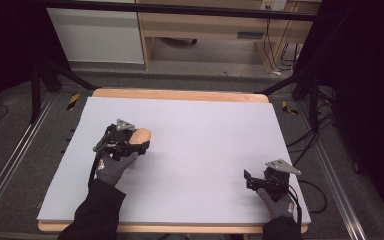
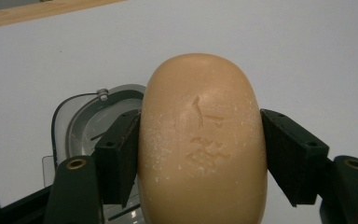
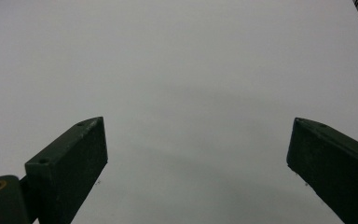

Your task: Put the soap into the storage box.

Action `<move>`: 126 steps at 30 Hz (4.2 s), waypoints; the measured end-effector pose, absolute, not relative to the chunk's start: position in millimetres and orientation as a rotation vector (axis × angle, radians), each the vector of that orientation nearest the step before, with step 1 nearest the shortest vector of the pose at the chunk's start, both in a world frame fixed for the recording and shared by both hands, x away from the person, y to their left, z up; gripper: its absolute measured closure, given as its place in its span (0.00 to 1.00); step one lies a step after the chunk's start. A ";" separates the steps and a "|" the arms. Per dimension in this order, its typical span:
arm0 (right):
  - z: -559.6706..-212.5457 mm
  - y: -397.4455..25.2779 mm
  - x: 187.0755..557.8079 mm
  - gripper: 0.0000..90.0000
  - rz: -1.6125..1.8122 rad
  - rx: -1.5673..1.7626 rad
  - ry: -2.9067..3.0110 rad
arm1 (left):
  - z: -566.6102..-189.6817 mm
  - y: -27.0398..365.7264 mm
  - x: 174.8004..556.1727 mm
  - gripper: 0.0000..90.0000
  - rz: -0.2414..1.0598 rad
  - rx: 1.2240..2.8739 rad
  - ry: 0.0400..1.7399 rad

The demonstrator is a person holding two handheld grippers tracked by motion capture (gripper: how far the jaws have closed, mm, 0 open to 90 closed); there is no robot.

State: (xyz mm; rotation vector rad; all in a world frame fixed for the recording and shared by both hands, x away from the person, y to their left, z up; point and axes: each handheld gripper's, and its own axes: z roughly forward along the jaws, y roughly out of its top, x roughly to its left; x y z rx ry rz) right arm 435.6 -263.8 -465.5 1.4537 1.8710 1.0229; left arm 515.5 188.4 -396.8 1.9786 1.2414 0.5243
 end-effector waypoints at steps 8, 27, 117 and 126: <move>-465.7 -264.0 435.8 0.06 1.022 1.452 1.870 | -399.0 195.8 521.4 0.36 0.521 1.957 1.262; -465.8 -263.8 435.8 0.06 1.021 1.451 1.872 | -413.6 208.7 531.3 0.36 0.532 1.950 1.329; -466.6 -261.7 435.8 0.06 1.007 1.455 1.873 | -422.3 227.6 479.0 0.25 0.547 1.971 1.144; -469.2 -263.0 434.7 0.05 0.992 1.462 1.873 | -430.0 249.7 455.0 0.25 0.593 1.936 1.152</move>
